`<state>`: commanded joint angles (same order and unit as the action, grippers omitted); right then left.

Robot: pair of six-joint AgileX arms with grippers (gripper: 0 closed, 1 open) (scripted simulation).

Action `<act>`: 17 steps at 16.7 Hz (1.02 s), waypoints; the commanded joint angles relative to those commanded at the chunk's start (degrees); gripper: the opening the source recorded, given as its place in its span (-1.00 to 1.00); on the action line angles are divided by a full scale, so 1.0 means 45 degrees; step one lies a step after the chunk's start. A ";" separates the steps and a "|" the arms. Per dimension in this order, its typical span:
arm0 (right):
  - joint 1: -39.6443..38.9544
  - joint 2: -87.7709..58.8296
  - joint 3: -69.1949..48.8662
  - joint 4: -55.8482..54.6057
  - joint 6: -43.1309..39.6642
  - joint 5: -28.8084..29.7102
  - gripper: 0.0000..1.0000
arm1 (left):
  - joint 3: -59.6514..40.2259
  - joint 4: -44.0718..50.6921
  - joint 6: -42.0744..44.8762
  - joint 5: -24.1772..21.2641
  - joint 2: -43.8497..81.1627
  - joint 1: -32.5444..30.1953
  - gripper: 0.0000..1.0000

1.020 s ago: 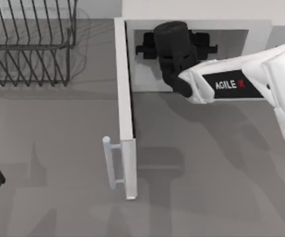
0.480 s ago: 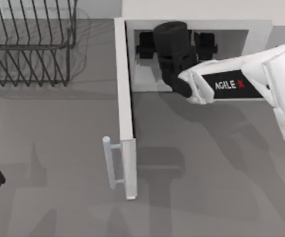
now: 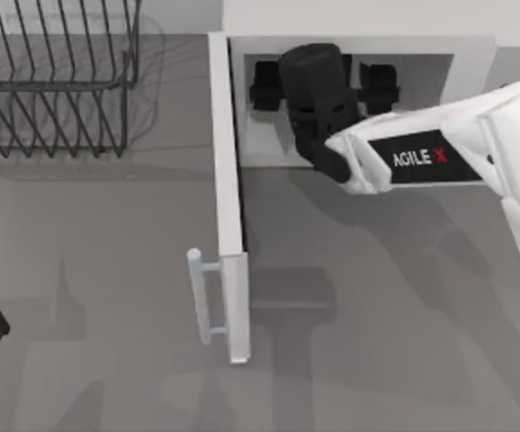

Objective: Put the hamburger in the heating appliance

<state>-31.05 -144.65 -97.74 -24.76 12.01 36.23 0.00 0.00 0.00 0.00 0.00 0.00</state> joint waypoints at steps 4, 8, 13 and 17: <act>-0.0989 0.1421 0.2417 -0.0812 0.0490 0.0810 1.00 | 0.0000 0.0000 0.0000 0.0000 0.0000 0.0000 1.00; -0.2045 0.3178 0.6195 -0.1746 0.0841 0.1421 1.00 | 0.0000 0.0000 0.0000 0.0000 0.0000 0.0000 1.00; -0.3419 0.5003 0.9653 -0.3046 0.1626 0.2551 1.00 | 0.0000 0.0000 0.0000 0.0000 0.0000 0.0000 1.00; -0.3632 0.5281 1.0125 -0.3399 0.1982 0.2963 1.00 | 0.0000 0.0000 0.0000 0.0000 0.0000 0.0000 1.00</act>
<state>-47.40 -120.89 -52.17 -40.06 20.93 49.56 0.00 0.00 0.00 0.00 0.00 0.00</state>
